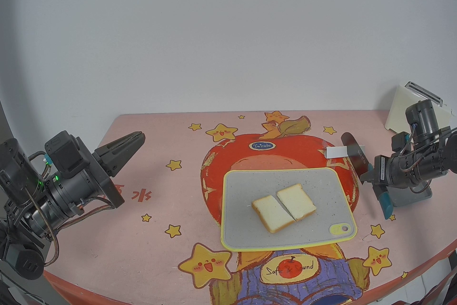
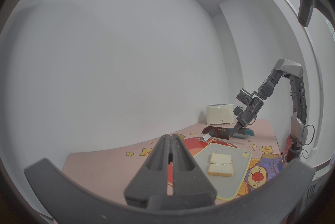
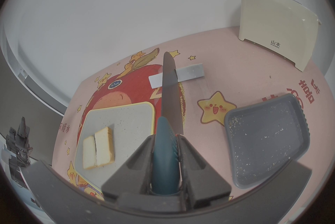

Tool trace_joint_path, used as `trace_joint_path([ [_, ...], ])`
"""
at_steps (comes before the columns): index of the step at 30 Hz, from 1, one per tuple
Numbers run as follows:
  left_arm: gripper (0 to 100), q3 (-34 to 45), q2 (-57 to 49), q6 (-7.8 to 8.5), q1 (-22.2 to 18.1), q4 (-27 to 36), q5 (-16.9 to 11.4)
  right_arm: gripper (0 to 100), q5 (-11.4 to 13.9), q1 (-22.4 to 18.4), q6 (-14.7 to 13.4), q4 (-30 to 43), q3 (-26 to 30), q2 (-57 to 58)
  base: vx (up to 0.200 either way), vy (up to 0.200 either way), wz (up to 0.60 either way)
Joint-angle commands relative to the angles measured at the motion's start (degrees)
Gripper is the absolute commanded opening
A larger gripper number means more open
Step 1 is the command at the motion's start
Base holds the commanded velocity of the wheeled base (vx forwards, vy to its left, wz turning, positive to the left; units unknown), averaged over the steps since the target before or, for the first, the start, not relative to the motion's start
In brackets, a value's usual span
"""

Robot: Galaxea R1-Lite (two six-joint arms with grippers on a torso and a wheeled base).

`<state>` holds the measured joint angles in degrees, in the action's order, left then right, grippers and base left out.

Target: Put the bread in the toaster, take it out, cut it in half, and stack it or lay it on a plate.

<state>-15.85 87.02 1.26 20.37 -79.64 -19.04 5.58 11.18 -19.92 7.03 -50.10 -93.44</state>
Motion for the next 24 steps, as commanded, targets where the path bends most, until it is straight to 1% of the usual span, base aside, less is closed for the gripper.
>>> trace_joint_path([
  [1, 0, 0.03, 0.00, 0.06, 0.02, 0.01, -0.03, 0, -0.05, -0.02, -0.03, 0.00, 0.09, -0.51, 0.000, 0.000, 0.00],
  [24, 0, 0.47, 0.08, 0.24, 0.11, 0.01, -0.03, 0, -0.31, 0.07, 0.23, -0.09, 0.88, -1.13, 0.000, 0.000, 0.00],
])
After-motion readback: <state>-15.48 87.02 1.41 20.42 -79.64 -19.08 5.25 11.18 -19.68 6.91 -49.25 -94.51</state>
